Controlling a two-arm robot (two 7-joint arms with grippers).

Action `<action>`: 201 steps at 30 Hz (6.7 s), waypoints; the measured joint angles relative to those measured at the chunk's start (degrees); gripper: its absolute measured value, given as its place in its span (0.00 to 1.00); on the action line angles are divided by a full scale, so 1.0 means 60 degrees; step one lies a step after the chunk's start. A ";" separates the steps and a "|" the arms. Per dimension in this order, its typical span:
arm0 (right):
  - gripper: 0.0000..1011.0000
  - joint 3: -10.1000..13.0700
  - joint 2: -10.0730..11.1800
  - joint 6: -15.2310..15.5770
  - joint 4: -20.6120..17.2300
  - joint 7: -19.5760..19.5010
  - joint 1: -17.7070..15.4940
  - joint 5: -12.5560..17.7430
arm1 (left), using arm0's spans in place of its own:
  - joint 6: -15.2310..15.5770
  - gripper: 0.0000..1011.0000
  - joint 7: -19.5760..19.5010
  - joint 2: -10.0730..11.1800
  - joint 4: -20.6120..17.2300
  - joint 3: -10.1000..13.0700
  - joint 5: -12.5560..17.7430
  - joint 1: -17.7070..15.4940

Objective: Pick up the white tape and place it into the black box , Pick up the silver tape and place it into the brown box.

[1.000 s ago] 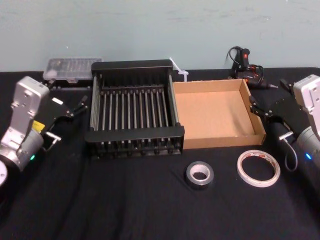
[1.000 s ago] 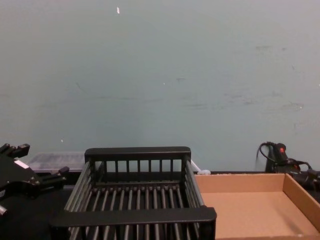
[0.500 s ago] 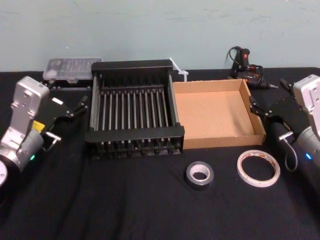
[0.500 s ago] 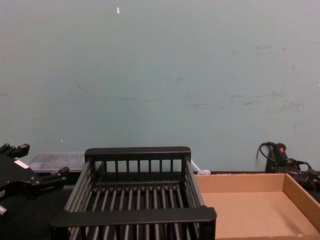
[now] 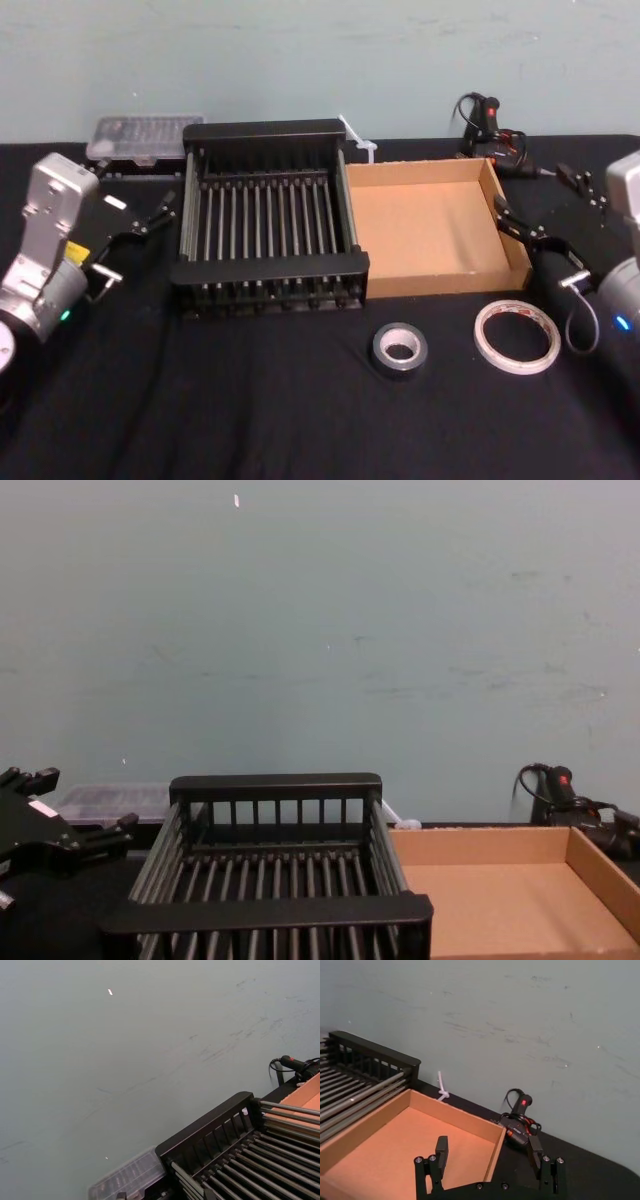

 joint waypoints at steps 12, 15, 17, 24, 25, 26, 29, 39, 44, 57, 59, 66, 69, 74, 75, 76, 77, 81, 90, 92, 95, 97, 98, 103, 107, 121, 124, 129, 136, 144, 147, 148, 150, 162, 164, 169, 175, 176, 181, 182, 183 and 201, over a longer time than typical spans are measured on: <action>0.99 0.0709 0.0394 0.1119 -0.1196 0.0534 -0.1086 0.0928 | 0.0000 0.99 0.0000 0.0000 0.0000 0.0000 0.0000 0.0000; 0.99 0.0916 0.0554 0.1353 -0.1551 0.0613 -0.1433 0.1084 | 0.0000 0.99 0.0000 0.0000 0.0000 0.0000 0.0000 -0.0001; 0.99 0.1066 0.0627 0.1549 -0.1773 0.0653 -0.1651 0.1217 | 0.0000 0.99 0.0000 0.0000 0.0000 0.0000 0.0000 0.0000; 0.99 0.1578 0.0953 0.2204 -0.2480 0.0859 -0.2330 0.1613 | 0.0000 0.99 0.0000 0.0000 0.0000 0.0000 -0.0001 0.0000; 0.99 0.1636 0.1001 0.2275 -0.2553 0.0897 -0.2409 0.1657 | 0.0000 0.99 0.0000 0.0000 0.0000 0.0000 0.0000 0.0000; 0.99 0.1747 0.1094 0.2391 -0.2683 0.0963 -0.2554 0.1732 | 0.0000 0.99 0.0000 0.0000 0.0000 0.0000 -0.0001 0.0000; 0.99 0.1900 0.1216 0.2569 -0.2867 0.1033 -0.2776 0.1799 | 0.0000 0.99 0.0000 0.0000 0.0000 0.0000 -0.0001 0.0000; 0.99 0.2147 0.1332 0.3273 -0.2981 0.1389 -0.3164 0.1990 | 0.0000 0.99 0.0000 0.0000 0.0000 0.0000 -0.0001 0.0000; 0.99 0.2105 0.1189 0.3462 -0.2784 0.1496 -0.3102 0.1943 | 0.0000 0.99 0.0000 0.0000 0.0000 0.0000 -0.0001 0.0000; 0.99 0.1952 0.0747 0.3359 -0.2060 0.1731 -0.2888 0.1512 | 0.0000 0.99 0.0000 0.0000 0.0000 0.0000 -0.0001 0.0000; 0.99 0.1918 0.0676 0.3345 -0.1930 0.1786 -0.2826 0.1437 | 0.0000 0.99 0.0000 0.0000 0.0000 0.0000 -0.0001 0.0000; 0.99 0.1873 0.0508 0.3331 -0.1644 0.1897 -0.2703 0.1209 | 0.0000 0.99 0.0000 0.0000 0.0000 0.0000 -0.0001 0.0000; 0.99 0.1879 0.0462 0.3319 -0.1570 0.1919 -0.2685 0.1137 | 0.0000 0.99 0.0000 0.0000 0.0000 0.0000 0.0000 -0.0001; 0.99 0.1910 0.0348 0.3280 -0.1455 0.1921 -0.2668 0.0930 | 0.0000 0.99 0.0001 0.0000 0.0000 0.0000 0.0000 -0.0001; 0.99 0.1918 0.0317 0.3279 -0.1430 0.1927 -0.2661 0.0888 | 0.0000 0.99 0.0000 0.0000 0.0000 0.0000 -0.0001 0.0000; 0.99 0.1921 0.0301 0.3279 -0.1413 0.1936 -0.2653 0.0865 | 0.0000 0.99 0.0000 0.0000 0.0000 0.0000 0.0000 0.0000; 0.99 0.1927 0.0268 0.3280 -0.1377 0.1953 -0.2639 0.0829 | 0.0000 0.99 0.0000 0.0000 0.0000 0.0000 0.0000 0.0000; 0.99 0.1955 0.0193 0.3291 -0.1282 0.2024 -0.2615 0.0748 | 0.0000 0.99 0.0000 0.0000 0.0000 0.0000 0.0000 0.0000; 0.99 0.2041 0.0026 0.3397 -0.1148 0.2171 -0.2577 0.0632 | 0.0000 0.99 0.0000 0.0000 0.0000 0.0000 0.0000 0.0000; 0.99 0.2042 0.0028 0.3399 -0.1148 0.2171 -0.2578 0.0632 | 0.0000 0.99 0.0000 0.0000 0.0000 0.0000 0.0000 0.0000; 0.99 0.2042 0.0034 0.3399 -0.1152 0.2167 -0.2583 0.0632 | 0.0000 0.99 0.0000 0.0000 0.0000 0.0000 0.0000 0.0000; 0.99 0.2042 0.0038 0.3399 -0.1157 0.2165 -0.2583 0.0633 | 0.0000 0.99 0.0000 0.0000 0.0000 0.0000 0.0000 0.0000; 0.99 0.2042 0.0039 0.3399 -0.1158 0.2164 -0.2584 0.0633 | 0.0000 0.99 0.0000 0.0000 0.0000 0.0000 0.0000 0.0000; 0.99 0.2041 0.0050 0.3399 -0.1170 0.2154 -0.2588 0.0635 | 0.0000 0.99 0.0000 0.0000 0.0000 0.0000 -0.0001 0.0000; 0.94 0.2038 0.0055 0.3397 -0.1177 0.2145 -0.2591 0.0636 | 0.0000 0.99 0.0000 0.0000 0.0000 0.0000 -0.0001 0.0000; 0.54 0.2030 0.0066 0.3388 -0.1193 0.2127 -0.2599 0.0638 | 0.0000 0.99 0.0000 0.0000 0.0000 0.0000 -0.0001 0.0000; 0.44 0.2030 0.0068 0.3386 -0.1194 0.2123 -0.2599 0.0639 | 0.0000 0.99 0.0000 0.0000 0.0000 0.0000 0.0000 0.0000; 0.27 0.2030 0.0069 0.3383 -0.1194 0.2120 -0.2599 0.0641 | 0.0000 0.99 0.0000 0.0000 0.0000 0.0000 -0.0001 -0.0001; 0.12 0.2030 0.0069 0.3383 -0.1194 0.2120 -0.2599 0.0645 | 0.0000 0.99 0.0000 0.0000 0.0000 0.0000 0.0000 0.0000; 0.09 0.2030 0.0069 0.3383 -0.1194 0.2121 -0.2599 0.0650 | 0.0000 0.99 0.0000 0.0000 0.0000 0.0000 0.0000 0.0000; 0.09 0.2030 0.0069 0.3383 -0.1194 0.2122 -0.2600 0.0650 | 0.0000 0.99 0.0000 0.0000 0.0000 0.0000 -0.0001 -0.0001; 0.09 0.2030 0.0069 0.3383 -0.1194 0.2122 -0.2599 0.0650 | 0.0000 0.99 0.0000 0.0000 0.0000 0.0000 -0.0001 -0.0001; 0.09 0.2030 0.0069 0.3383 -0.1193 0.2122 -0.2599 0.0650 | 0.0000 0.99 0.0000 0.0001 0.0000 0.0000 0.0000 0.0000; 0.09 0.2344 -0.0118 0.2642 -0.1380 0.2503 -0.2871 0.0509 | 0.0000 0.99 0.0000 0.0000 0.0000 0.0000 0.0000 0.0000; 0.09 0.2386 -0.0150 0.2500 -0.1424 0.2573 -0.2921 0.0488 | 0.0000 0.99 0.0000 0.0000 0.0000 0.0000 0.0000 0.0000; 0.09 0.2565 -0.0272 0.2048 -0.1589 0.2787 -0.3083 0.0449 | 0.0000 0.99 0.0000 0.0000 0.0000 0.0000 -0.0001 0.0000; 0.09 0.2752 -0.0405 0.1625 -0.1743 0.2956 -0.3214 0.0484 | 0.0000 0.99 0.0000 0.0000 0.0000 0.0000 0.0000 0.0000; 0.09 0.2802 -0.0448 0.1509 -0.1777 0.2988 -0.3243 0.0503 | 0.0000 0.99 0.0000 0.0000 0.0000 0.0000 0.0000 0.0000; 0.09 0.2921 -0.0584 0.1235 -0.1853 0.3056 -0.3276 0.0547 | 0.0000 0.99 0.0000 0.0000 0.0000 0.0000 0.0000 0.0000; 0.09 0.2936 -0.0621 0.1187 -0.1860 0.3068 -0.3269 0.0552 | 0.0000 0.99 0.0000 0.0000 0.0000 0.0000 0.0000 0.0000; 0.09 0.2941 -0.0641 0.1170 -0.1863 0.3073 -0.3258 0.0555 | 0.0000 0.99 0.0000 0.0000 0.0000 0.0000 -0.0001 0.0000; 0.09 0.2770 -0.1063 0.1329 -0.1568 0.3049 -0.2482 0.0614 | 0.0000 0.99 0.0000 0.0000 0.0000 0.0000 0.0000 0.0000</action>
